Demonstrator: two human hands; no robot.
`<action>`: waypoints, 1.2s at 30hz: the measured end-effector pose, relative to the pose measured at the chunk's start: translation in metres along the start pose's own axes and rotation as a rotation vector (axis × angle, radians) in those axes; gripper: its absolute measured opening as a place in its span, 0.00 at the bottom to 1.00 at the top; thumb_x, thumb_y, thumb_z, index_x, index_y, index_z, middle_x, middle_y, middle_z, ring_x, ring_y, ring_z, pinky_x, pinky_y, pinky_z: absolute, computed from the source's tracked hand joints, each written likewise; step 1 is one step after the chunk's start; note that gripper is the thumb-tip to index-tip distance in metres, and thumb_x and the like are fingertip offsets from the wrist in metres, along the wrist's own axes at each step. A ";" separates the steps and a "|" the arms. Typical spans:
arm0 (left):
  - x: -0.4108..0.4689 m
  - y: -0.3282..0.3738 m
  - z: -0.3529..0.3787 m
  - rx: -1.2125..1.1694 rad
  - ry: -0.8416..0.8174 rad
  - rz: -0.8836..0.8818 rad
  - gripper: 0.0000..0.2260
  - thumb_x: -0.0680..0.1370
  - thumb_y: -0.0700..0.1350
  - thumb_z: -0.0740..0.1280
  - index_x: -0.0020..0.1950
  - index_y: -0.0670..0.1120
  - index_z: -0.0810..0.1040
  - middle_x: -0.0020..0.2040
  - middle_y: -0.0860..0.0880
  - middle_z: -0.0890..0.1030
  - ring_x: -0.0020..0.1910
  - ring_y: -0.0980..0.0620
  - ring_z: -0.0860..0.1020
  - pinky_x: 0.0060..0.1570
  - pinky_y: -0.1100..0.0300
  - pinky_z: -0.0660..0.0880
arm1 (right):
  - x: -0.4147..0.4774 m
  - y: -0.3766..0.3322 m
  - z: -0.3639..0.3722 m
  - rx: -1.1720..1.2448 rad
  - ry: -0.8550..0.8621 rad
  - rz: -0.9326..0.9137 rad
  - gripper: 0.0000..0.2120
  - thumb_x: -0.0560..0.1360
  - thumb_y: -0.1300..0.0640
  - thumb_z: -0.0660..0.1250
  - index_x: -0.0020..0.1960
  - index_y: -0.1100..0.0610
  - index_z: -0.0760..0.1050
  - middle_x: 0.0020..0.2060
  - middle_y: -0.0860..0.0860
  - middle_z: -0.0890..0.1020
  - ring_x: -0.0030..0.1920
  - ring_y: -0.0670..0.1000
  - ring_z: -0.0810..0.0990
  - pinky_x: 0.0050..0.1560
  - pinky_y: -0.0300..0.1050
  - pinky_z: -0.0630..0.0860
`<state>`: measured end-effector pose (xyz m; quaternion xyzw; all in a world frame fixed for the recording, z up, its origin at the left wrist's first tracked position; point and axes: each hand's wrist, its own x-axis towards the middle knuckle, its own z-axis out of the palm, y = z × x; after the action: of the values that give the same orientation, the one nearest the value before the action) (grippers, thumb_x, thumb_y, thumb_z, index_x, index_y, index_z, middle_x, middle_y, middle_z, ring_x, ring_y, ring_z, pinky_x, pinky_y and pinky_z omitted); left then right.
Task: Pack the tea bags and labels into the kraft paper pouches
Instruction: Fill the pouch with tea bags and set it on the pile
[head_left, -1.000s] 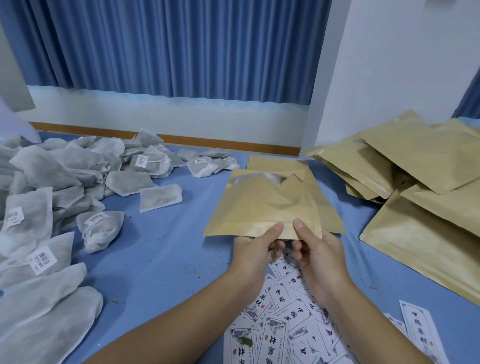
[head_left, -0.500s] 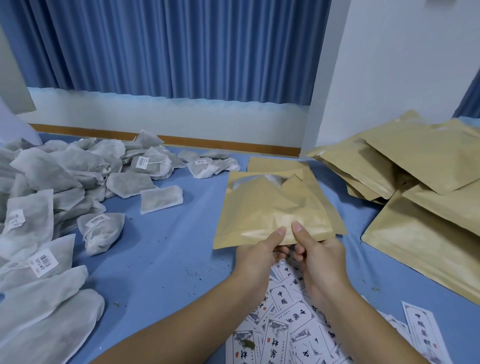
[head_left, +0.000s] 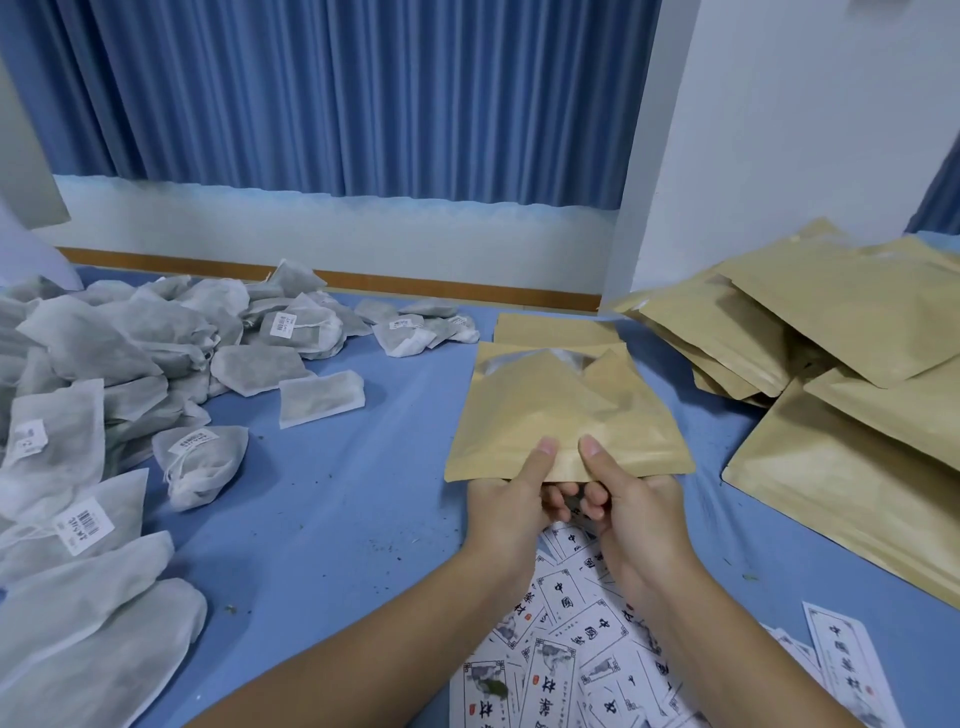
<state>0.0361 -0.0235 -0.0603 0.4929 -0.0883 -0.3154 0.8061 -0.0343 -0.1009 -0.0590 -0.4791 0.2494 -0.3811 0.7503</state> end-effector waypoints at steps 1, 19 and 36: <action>0.001 0.001 0.000 -0.008 0.014 -0.005 0.12 0.81 0.46 0.67 0.46 0.37 0.80 0.30 0.41 0.78 0.24 0.50 0.71 0.28 0.59 0.71 | 0.000 0.000 -0.001 0.009 0.010 -0.002 0.10 0.76 0.59 0.73 0.41 0.61 0.74 0.26 0.54 0.69 0.27 0.51 0.66 0.36 0.50 0.67; 0.002 -0.003 0.000 0.053 0.162 0.022 0.23 0.85 0.54 0.55 0.38 0.41 0.73 0.24 0.45 0.71 0.18 0.49 0.66 0.25 0.60 0.66 | -0.002 -0.001 0.000 0.032 0.042 0.111 0.09 0.80 0.56 0.65 0.48 0.63 0.74 0.26 0.57 0.72 0.22 0.50 0.64 0.24 0.43 0.60; -0.005 0.009 0.002 0.117 0.044 -0.010 0.11 0.82 0.44 0.65 0.44 0.37 0.78 0.32 0.40 0.79 0.23 0.48 0.74 0.25 0.59 0.71 | 0.008 -0.006 -0.011 -0.058 0.033 0.076 0.14 0.82 0.51 0.64 0.53 0.63 0.76 0.26 0.56 0.76 0.24 0.51 0.72 0.25 0.42 0.70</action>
<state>0.0350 -0.0193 -0.0512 0.5465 -0.0865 -0.3028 0.7760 -0.0396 -0.1145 -0.0583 -0.4848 0.2905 -0.3529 0.7457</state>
